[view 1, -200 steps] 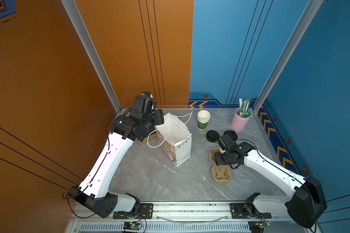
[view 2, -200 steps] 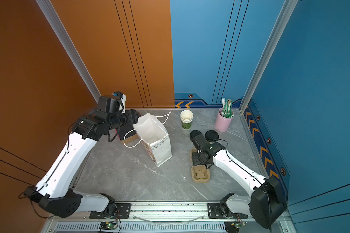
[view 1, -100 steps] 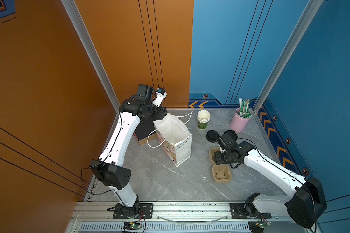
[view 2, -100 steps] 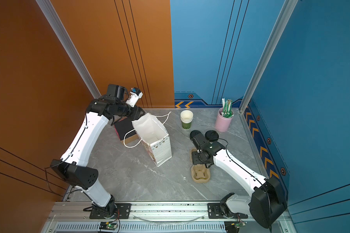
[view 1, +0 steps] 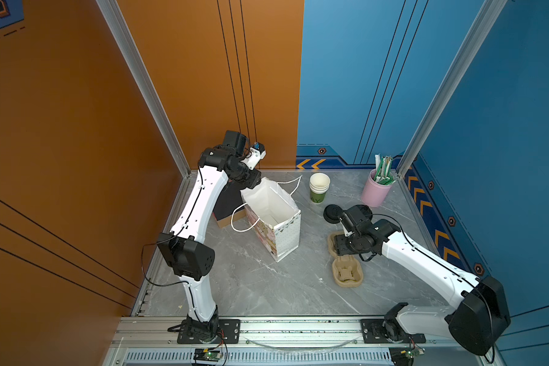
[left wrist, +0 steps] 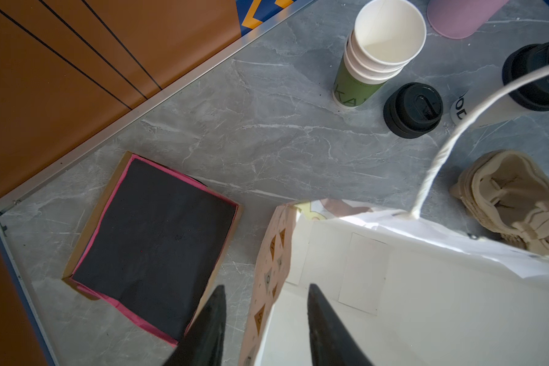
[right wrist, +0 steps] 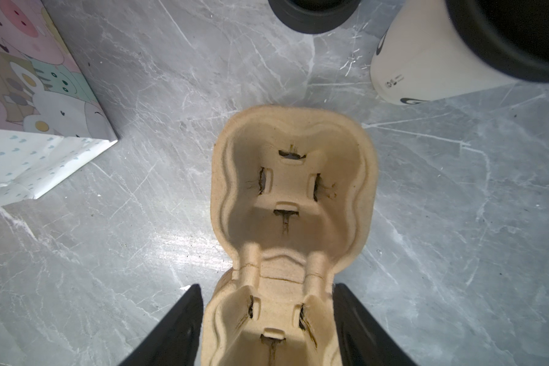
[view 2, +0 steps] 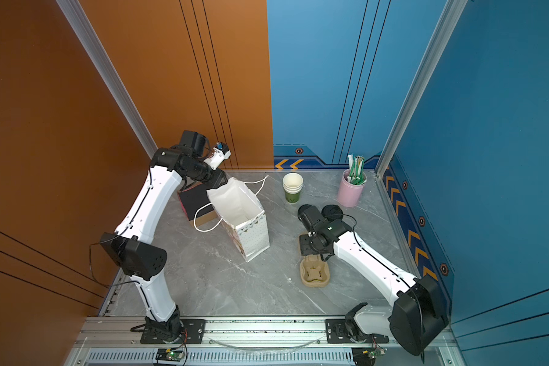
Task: Pack a coffee takeout order
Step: Rotate the takeout bag at the center of the table.
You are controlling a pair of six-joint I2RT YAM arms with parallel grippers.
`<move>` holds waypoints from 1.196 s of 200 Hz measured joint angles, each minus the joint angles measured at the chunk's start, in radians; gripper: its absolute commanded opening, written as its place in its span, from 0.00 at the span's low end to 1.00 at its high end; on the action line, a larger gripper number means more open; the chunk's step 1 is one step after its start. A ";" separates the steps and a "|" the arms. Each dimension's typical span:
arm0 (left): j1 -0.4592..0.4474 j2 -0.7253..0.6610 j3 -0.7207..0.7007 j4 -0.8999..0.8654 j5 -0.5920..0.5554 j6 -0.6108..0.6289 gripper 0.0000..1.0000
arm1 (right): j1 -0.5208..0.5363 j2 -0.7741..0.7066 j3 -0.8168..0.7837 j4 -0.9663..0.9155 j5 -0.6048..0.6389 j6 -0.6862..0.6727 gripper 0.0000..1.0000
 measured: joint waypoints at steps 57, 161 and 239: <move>-0.004 0.013 0.000 -0.012 -0.050 0.009 0.26 | 0.000 0.000 0.002 0.000 0.000 0.000 0.67; -0.023 0.013 -0.025 -0.014 -0.080 -0.009 0.09 | 0.000 0.001 0.002 0.000 0.000 0.000 0.67; -0.057 -0.030 -0.049 -0.027 -0.103 -0.095 0.00 | 0.000 0.000 0.002 -0.001 0.000 0.000 0.67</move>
